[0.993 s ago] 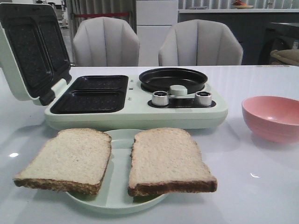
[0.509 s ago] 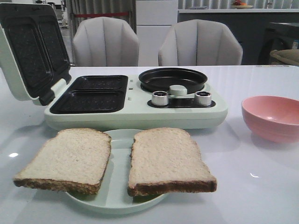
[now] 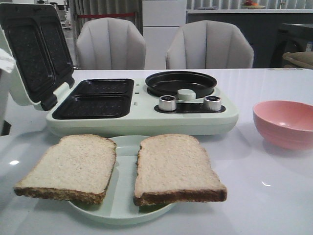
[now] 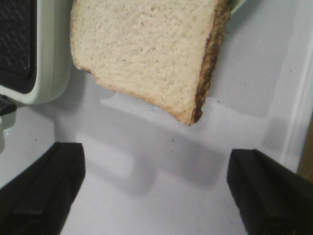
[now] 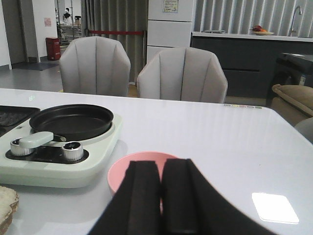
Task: Make breakfast with bread and shrimp
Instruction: 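Reach the left gripper down to the bread slice nearest it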
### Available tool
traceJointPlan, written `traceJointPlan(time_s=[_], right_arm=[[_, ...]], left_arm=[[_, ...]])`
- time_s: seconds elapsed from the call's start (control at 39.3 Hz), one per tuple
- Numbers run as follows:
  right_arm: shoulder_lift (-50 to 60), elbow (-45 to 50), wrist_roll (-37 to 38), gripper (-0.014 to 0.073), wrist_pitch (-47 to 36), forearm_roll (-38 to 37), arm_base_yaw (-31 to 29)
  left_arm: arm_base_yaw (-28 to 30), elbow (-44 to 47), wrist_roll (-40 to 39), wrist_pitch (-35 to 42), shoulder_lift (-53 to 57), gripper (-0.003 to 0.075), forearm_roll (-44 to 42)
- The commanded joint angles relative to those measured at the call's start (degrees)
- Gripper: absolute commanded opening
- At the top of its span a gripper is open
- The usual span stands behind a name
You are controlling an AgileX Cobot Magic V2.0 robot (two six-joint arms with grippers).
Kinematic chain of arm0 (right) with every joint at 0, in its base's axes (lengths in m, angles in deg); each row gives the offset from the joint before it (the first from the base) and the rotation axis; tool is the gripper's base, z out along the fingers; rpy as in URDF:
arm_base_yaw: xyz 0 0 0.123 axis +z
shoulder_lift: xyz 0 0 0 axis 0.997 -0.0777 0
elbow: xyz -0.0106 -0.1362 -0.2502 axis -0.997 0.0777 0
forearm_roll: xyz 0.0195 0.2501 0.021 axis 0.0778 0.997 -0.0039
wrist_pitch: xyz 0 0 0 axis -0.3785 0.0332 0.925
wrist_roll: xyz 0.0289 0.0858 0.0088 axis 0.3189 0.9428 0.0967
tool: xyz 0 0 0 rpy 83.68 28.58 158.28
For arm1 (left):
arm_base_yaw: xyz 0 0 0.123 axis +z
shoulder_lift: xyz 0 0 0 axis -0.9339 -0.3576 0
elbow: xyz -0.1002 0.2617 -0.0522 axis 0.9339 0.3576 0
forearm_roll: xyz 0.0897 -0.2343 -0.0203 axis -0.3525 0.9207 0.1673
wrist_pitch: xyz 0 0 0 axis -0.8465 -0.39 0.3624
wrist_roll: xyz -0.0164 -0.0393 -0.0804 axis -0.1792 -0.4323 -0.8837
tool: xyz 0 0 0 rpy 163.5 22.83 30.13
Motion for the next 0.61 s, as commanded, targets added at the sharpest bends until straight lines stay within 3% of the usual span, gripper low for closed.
traceJointPlan(time_s=[0.0, 0.59], right_arm=[[1.2, -1.0, -0.3, 0.0169, -4.4, -0.7, -0.1], [1.2, -1.0, -0.3, 0.0169, -4.4, -0.7, -0.1]], left_arm=[[-0.5, -2.9, -1.3, 0.7, -2.4, 0.0638, -1.6], [-0.9, -6.7, -10.3, 0.8, -13.2, 0.0638, -8.8]])
